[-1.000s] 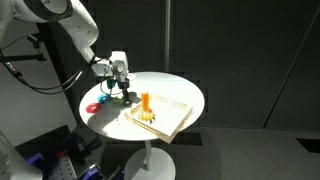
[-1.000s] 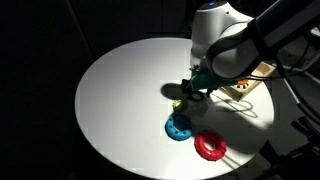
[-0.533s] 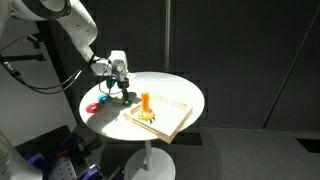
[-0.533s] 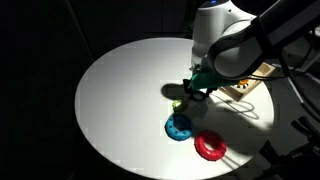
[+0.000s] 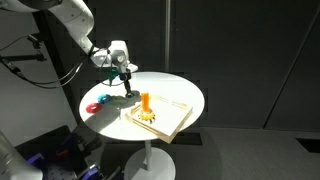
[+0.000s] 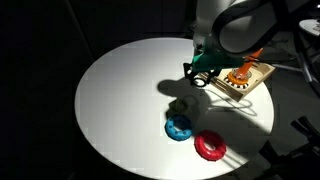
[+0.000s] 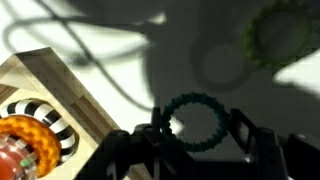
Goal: Put the light green ring around the orange rod
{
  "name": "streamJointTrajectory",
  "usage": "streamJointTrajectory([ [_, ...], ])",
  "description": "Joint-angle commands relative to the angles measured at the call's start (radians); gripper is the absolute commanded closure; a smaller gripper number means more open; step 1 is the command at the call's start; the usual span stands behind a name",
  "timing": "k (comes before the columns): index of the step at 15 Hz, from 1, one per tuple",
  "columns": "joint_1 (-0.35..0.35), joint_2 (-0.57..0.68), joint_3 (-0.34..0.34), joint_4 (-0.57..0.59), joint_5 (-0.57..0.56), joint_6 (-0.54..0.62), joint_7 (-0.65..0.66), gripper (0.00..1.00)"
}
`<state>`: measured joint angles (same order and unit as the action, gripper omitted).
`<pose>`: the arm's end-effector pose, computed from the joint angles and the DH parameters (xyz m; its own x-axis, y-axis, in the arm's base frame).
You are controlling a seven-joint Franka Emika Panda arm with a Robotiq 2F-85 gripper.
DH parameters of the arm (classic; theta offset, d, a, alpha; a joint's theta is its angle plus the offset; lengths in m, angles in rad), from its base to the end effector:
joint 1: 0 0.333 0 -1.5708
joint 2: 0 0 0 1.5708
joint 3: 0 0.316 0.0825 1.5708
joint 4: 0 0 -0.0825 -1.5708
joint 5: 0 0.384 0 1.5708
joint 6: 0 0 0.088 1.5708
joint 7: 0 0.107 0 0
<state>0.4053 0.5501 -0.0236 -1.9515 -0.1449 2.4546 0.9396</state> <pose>0.5696 0.2290 0.1896 0.9046 -0.4236 0.0482 -0.4263 -0.8989 0.1009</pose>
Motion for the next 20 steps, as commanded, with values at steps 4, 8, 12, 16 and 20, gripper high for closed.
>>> streamJointTrajectory([
  [4, -0.033, -0.158, -0.006, 0.034, -0.084, -0.218, -0.026, 0.56],
  [8, -0.072, -0.217, 0.01, 0.046, -0.123, -0.301, -0.044, 0.56],
  [12, -0.1, -0.245, 0.036, 0.005, -0.105, -0.245, -0.057, 0.26],
  [16, -0.11, -0.249, 0.067, -0.061, -0.07, -0.146, -0.042, 0.0],
  [20, -0.121, -0.241, 0.099, -0.137, 0.023, -0.063, -0.062, 0.0],
])
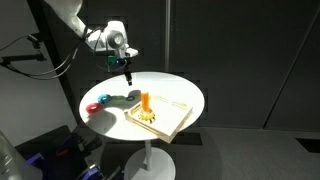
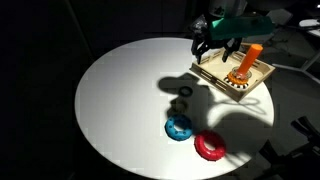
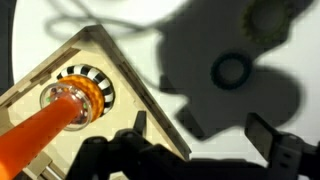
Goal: Put the light green ring around the orange rod
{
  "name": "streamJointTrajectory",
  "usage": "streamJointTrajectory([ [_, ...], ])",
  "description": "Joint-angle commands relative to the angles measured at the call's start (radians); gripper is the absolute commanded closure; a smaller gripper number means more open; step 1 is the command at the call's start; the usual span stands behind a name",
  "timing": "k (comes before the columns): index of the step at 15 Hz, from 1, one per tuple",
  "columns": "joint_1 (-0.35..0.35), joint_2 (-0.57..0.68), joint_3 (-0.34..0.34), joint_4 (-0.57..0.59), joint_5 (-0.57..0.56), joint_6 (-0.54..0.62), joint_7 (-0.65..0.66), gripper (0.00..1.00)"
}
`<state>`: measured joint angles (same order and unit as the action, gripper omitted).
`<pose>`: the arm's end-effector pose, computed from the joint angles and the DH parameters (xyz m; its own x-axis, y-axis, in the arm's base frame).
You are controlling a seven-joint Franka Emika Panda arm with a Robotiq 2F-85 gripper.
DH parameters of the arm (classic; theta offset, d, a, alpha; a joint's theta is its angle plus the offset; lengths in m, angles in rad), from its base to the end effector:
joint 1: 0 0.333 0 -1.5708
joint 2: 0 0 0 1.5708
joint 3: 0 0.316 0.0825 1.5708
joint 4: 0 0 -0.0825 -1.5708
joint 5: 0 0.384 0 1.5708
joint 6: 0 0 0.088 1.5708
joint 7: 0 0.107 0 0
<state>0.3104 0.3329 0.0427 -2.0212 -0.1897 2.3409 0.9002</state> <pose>0.5627 0.2035 0.2844 0.9130 -0.3996 0.0816 -0.4061 -0.9094 0.0902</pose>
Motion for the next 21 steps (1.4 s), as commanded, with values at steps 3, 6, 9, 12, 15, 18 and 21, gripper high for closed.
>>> streamJointTrajectory([
  [3, -0.018, -0.009, 0.053, -0.105, 0.133, 0.088, -0.015, 0.0],
  [6, -0.001, 0.007, 0.069, -0.113, 0.178, 0.09, 0.01, 0.0],
  [9, 0.01, 0.016, 0.062, -0.104, 0.163, 0.076, 0.007, 0.0],
  [12, 0.015, 0.02, 0.062, -0.104, 0.163, 0.076, 0.009, 0.0],
  [15, 0.02, 0.039, 0.066, -0.092, 0.163, 0.078, 0.005, 0.0],
  [18, 0.033, 0.074, 0.069, -0.072, 0.164, 0.087, 0.009, 0.0],
  [21, 0.053, 0.11, 0.064, -0.053, 0.153, 0.102, 0.016, 0.0],
])
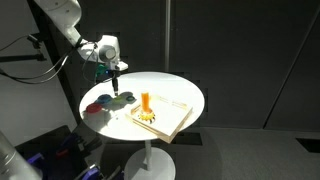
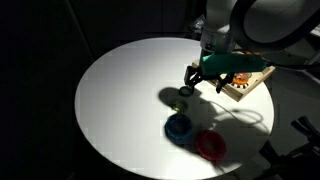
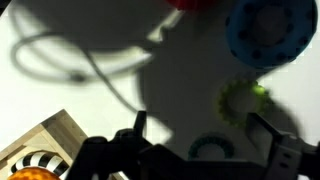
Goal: Put the light green ring around the orange rod
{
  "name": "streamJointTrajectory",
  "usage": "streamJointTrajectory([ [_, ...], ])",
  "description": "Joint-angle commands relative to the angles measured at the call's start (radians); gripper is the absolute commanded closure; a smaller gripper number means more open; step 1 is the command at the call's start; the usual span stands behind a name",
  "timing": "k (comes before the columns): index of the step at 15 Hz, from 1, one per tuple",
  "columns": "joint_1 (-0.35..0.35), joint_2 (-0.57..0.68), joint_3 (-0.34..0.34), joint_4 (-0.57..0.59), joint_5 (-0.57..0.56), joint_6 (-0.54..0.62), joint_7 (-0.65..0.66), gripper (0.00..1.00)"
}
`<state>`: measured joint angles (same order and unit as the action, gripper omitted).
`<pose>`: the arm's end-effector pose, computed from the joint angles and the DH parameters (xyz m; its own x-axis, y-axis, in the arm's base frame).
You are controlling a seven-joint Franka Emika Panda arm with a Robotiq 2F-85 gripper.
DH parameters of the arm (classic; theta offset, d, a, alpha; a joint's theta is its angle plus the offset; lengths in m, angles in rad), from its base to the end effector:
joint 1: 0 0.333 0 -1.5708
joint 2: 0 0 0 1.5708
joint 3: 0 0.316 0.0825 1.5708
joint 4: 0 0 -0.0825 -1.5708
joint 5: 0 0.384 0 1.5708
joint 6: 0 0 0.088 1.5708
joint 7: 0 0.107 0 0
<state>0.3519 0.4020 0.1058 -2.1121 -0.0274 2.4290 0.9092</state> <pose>0.5119 0.2521 0.2163 0.9032 -0.4235 -0.0704 -0.4208 -0.9058 0.0494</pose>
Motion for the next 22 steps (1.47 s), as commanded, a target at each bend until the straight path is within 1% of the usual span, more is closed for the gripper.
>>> streamJointTrajectory([
  [1, 0.019, 0.052, -0.002, 0.044, -0.012, 0.023, 0.009, 0.0],
  [5, 0.062, 0.103, -0.014, 0.075, -0.036, 0.061, 0.023, 0.0],
  [8, 0.097, 0.139, -0.03, 0.105, -0.064, 0.069, 0.033, 0.0],
  [13, 0.156, 0.188, -0.075, 0.158, -0.147, 0.063, 0.066, 0.0],
  [17, 0.175, 0.224, -0.092, 0.195, -0.176, 0.072, 0.082, 0.0],
  [22, 0.177, 0.257, -0.096, 0.22, -0.167, 0.112, 0.081, 0.0],
])
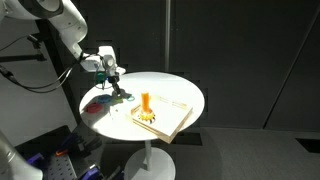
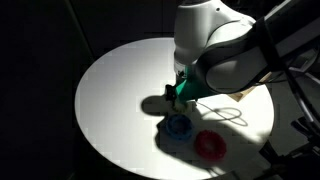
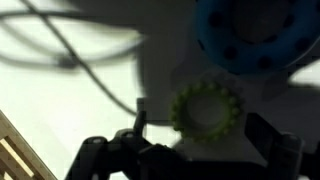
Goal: Put the light green ring around the orange rod
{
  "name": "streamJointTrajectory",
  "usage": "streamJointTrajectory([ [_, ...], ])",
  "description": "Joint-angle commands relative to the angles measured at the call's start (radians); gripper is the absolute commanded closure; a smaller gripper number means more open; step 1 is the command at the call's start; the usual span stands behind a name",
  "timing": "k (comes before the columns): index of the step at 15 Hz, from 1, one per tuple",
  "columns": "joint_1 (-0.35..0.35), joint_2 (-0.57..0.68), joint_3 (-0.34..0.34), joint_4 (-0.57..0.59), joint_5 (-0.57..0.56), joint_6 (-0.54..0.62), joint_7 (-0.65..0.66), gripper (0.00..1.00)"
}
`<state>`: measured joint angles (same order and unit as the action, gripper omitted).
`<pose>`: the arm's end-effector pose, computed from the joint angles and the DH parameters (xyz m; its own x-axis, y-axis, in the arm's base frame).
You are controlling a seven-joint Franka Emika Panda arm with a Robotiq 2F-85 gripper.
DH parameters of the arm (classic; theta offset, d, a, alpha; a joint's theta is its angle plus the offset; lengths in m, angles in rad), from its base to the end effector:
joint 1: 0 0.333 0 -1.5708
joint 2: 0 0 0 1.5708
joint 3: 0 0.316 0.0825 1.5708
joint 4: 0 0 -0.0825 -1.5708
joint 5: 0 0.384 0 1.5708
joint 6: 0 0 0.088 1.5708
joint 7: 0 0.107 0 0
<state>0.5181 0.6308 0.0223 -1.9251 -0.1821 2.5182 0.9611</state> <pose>0.5291 0.3190 0.1549 0.9620 -0.2692 0.0468 -0.2723 -0.9584 0.0852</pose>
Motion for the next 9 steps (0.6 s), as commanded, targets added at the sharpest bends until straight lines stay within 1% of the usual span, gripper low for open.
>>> streamJointTrajectory([
  [1, 0.011, 0.034, -0.012, 0.035, -0.008, 0.033, 0.028, 0.0],
  [9, 0.008, 0.06, -0.006, 0.041, 0.019, 0.078, 0.031, 0.0],
])
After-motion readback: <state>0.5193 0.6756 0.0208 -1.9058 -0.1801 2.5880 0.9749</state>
